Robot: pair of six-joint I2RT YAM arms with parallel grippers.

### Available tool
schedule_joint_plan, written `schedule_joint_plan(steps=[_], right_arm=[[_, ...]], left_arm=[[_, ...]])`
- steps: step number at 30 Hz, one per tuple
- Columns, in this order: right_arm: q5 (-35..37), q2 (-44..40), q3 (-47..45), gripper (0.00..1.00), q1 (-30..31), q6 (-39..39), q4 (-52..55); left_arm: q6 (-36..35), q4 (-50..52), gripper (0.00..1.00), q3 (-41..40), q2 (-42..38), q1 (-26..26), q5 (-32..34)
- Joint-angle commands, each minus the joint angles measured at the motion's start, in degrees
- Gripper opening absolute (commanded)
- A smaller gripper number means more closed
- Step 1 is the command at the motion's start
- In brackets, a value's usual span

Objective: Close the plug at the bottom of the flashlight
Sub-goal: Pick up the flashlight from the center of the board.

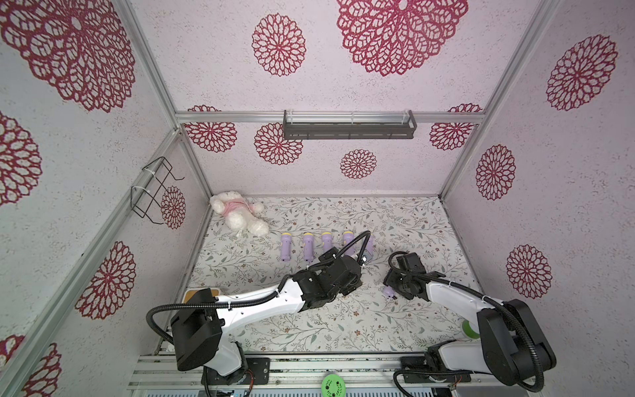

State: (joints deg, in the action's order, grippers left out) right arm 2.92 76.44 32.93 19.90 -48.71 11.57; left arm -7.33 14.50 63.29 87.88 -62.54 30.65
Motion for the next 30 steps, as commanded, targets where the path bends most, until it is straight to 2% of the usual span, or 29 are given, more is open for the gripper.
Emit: schedule_joint_plan(steps=[1,18,30], right_arm=[[2.04,0.55,-0.62,0.63,1.13,-1.55,-0.30],[2.27,2.83,-1.63,0.52,1.53,-1.45,-1.02],[1.92,3.19,-2.61,0.51,1.65,-1.92,-1.20]], left_arm=[[-0.84,0.03,0.97,1.05,-0.07,-0.74,0.50],[-0.93,0.00,0.97,1.05,0.98,-0.92,0.56],[-1.04,0.08,0.97,1.07,1.16,-1.03,0.56]])
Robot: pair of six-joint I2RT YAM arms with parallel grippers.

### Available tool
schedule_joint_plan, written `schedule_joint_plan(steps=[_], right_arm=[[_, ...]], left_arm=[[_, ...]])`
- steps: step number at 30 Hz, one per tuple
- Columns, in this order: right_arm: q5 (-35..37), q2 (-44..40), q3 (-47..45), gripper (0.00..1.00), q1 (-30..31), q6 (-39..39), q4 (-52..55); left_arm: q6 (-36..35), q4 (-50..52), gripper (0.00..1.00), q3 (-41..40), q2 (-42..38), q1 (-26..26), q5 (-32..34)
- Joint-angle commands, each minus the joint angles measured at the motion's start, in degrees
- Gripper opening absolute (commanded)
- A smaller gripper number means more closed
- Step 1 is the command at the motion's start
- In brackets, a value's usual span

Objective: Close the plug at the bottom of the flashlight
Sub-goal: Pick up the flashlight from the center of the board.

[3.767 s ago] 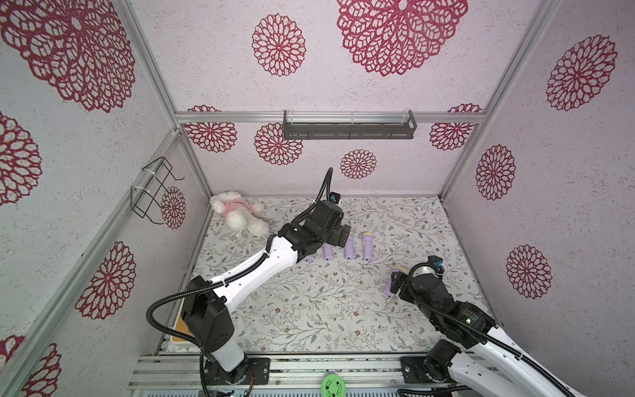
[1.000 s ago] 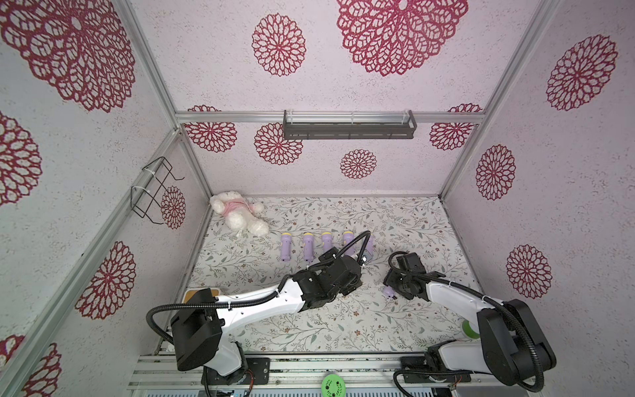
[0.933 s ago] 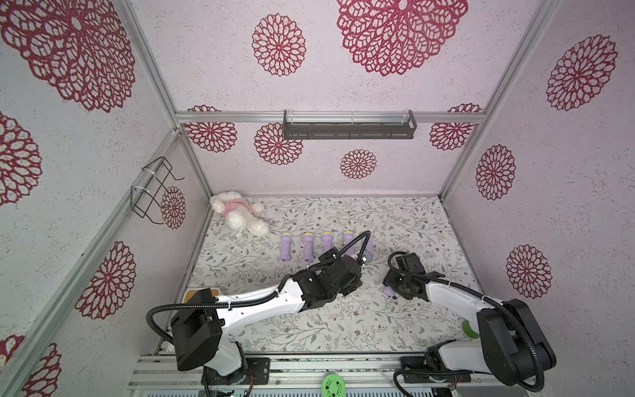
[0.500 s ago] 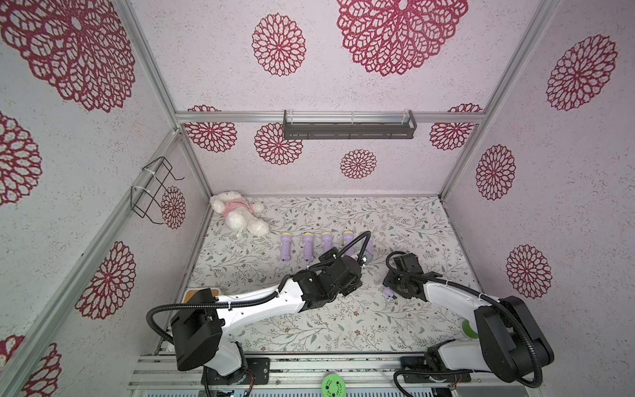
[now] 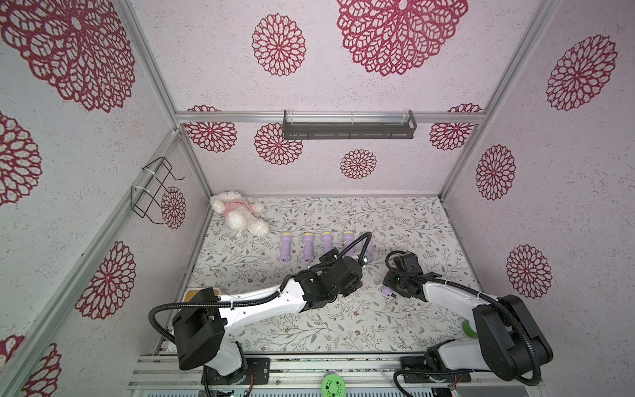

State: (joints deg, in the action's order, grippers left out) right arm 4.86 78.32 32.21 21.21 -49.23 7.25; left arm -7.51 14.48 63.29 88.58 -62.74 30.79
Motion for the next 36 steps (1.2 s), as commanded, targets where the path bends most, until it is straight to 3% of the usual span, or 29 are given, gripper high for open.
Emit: schedule_joint_plan(steps=[1,14,36], right_arm=[[-0.11,1.30,-1.86,0.53,0.39,-1.39,3.29],[0.32,-0.23,-1.84,0.54,2.39,-2.53,7.65],[3.13,-0.24,-1.33,0.48,2.02,0.49,12.45]], left_arm=[[-0.89,0.09,0.97,1.11,0.46,-0.89,0.44],[-1.08,0.16,0.97,1.14,0.55,-0.98,0.63],[-1.45,0.38,0.97,1.22,0.81,-1.33,0.88]])
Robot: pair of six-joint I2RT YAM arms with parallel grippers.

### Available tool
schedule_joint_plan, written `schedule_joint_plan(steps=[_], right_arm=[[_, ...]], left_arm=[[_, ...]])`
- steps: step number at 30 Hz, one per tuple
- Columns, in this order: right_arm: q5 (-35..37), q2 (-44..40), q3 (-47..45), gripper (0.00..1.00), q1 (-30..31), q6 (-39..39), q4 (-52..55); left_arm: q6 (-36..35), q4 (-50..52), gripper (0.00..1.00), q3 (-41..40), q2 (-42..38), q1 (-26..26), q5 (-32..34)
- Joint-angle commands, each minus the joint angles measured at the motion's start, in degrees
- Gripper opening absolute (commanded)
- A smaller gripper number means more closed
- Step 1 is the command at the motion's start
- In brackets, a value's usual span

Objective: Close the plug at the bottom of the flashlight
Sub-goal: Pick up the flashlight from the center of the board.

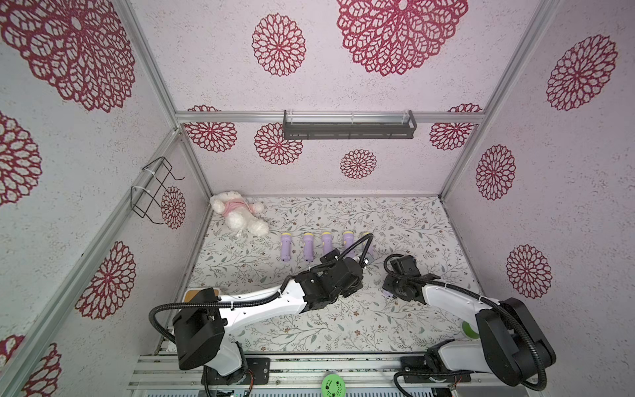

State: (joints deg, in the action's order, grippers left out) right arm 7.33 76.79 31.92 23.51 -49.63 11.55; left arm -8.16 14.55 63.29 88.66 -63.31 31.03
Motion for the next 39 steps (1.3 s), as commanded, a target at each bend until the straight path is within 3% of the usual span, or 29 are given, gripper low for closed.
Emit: schedule_joint_plan(steps=[1,16,20,25,28,39], right_arm=[[0.75,1.43,-0.83,0.47,-0.56,1.24,8.24],[-0.82,3.54,0.00,0.40,-1.83,2.87,6.53],[-0.93,2.69,0.05,0.30,-1.90,2.89,6.57],[-0.67,-1.33,1.33,0.07,-1.97,2.92,8.65],[-0.24,-4.98,2.49,0.00,-2.07,2.90,10.61],[-3.40,-19.01,8.92,0.00,-2.21,2.09,16.35]], left_arm=[[-0.80,0.39,0.97,1.22,0.72,-0.77,0.73],[-1.00,0.47,0.97,1.14,0.99,-1.04,0.93],[-1.04,0.48,0.97,1.18,1.16,-1.20,0.88],[-1.24,0.34,0.97,1.05,1.08,-1.51,0.62],[-1.31,0.04,0.97,0.63,0.56,-1.79,0.20],[-3.62,-9.47,0.97,-6.70,-6.79,-3.55,-5.84]])
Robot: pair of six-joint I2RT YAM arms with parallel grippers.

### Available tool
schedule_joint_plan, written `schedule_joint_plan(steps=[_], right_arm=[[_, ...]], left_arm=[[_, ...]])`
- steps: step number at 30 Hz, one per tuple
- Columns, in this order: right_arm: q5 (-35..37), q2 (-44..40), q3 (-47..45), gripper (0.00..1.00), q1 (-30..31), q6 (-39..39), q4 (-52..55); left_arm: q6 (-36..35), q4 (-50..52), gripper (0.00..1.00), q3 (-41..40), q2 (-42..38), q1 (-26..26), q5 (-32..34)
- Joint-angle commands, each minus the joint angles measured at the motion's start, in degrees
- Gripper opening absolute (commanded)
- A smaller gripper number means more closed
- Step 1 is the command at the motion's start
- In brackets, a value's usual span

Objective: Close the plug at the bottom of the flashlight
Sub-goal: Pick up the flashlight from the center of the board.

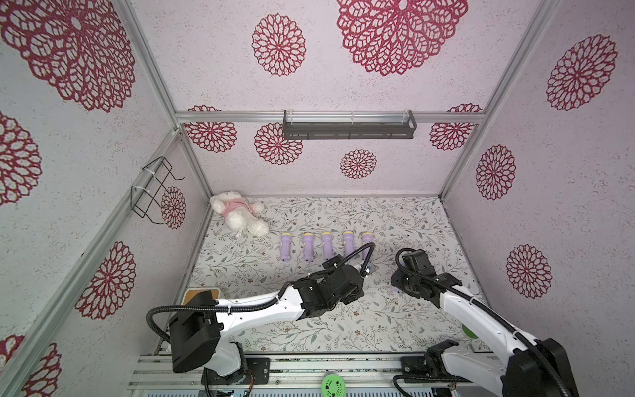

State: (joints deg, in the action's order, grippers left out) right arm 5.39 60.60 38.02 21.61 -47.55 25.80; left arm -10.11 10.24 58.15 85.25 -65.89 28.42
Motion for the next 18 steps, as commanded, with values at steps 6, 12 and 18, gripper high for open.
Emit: schedule_joint_plan(steps=[6,12,18], right_arm=[[-9.10,-5.47,6.88,0.00,-0.45,-2.01,2.20],[-15.53,-6.21,9.28,0.00,-0.50,-5.71,0.86],[-19.83,-5.51,9.78,0.00,-0.52,-8.48,-0.30]], left_arm=[[-3.46,-15.36,0.97,-6.80,-8.25,-2.42,-6.96],[-8.93,-22.76,0.97,-7.44,-7.23,-4.59,-3.66],[-12.39,-27.20,0.97,-7.47,-5.11,-5.45,-2.50]])
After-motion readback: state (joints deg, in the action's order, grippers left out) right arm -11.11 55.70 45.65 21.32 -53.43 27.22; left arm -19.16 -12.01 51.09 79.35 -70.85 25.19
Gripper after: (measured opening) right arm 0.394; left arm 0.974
